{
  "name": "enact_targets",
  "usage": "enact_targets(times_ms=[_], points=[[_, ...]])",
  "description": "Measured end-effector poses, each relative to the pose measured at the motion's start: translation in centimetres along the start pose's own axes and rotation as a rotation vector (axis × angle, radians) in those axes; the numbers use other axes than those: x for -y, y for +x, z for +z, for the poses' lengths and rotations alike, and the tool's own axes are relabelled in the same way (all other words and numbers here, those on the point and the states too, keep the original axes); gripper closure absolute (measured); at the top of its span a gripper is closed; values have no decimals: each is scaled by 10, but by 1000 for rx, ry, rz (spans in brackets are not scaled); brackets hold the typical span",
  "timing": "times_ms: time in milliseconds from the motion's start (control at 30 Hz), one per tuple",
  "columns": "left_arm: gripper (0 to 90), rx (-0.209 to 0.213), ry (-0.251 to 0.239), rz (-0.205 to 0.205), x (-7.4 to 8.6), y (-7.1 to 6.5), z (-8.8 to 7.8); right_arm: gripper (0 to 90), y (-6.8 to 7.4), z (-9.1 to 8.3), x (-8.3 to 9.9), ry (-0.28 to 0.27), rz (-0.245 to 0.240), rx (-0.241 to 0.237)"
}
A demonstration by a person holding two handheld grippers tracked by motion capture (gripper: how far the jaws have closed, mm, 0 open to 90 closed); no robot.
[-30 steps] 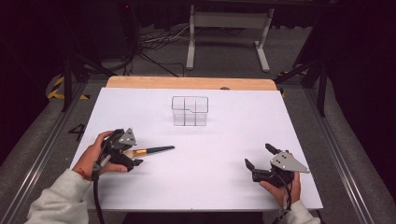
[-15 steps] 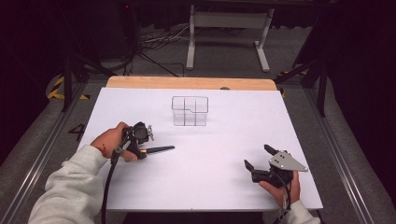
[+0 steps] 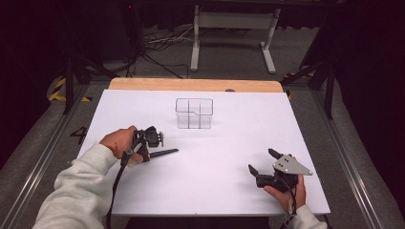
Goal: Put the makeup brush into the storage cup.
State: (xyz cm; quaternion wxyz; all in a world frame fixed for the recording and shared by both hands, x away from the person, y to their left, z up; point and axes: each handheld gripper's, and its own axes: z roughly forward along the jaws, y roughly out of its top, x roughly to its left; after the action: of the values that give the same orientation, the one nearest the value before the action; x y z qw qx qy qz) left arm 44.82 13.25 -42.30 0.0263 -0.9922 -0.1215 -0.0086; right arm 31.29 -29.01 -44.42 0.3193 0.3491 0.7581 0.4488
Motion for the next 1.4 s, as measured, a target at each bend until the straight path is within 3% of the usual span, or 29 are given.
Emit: enact_targets(times_ms=[167, 200, 300, 367, 433, 533, 633, 733, 867, 933, 1167, 1300, 1400], points=[[720, -29, 12, 12, -1, -4, -1, 102, 4, 2, 0, 17, -23, -4], [720, -36, 6, 8, -1, -5, -2, 104, 8, 3, -2, 21, -49, 9], [721, -55, -47, 15, -1, -10, -10, 107, 12, 4, -4, 23, -82, 18], [721, -87, -83, 24, -2, -15, -21, 111, 20, 6, -8, 17, -134, 32], [722, -93, -87, 14, -3, -17, -26, 113, 24, 7, -9, 15, -150, 36], [722, -128, -128, 33, -7, -26, -37, 125, 35, 12, -17, -7, -189, 45], [723, -129, -142, 45, -11, -30, -44, 135, 51, 19, -25, -21, -260, 48], [723, -135, -157, 52, -16, -36, -50, 151, 71, 27, -36, -44, -364, 47], [723, -127, -162, 70, -24, -43, -58, 165, 95, 38, -49, -88, -445, 23], [723, -136, -178, 75, -29, -47, -63, 179, 111, 49, -55, -100, -515, 20], [723, -128, -196, 108, -47, -58, -69, 261, 151, 78, -58, -77, -672, 36], [723, -129, -193, 125, -57, -65, -71, 314, 166, 91, -56, -46, -754, 82], [723, -127, -201, 130, -63, -69, -74, 366, 172, 97, -57, -49, -782, 94]])
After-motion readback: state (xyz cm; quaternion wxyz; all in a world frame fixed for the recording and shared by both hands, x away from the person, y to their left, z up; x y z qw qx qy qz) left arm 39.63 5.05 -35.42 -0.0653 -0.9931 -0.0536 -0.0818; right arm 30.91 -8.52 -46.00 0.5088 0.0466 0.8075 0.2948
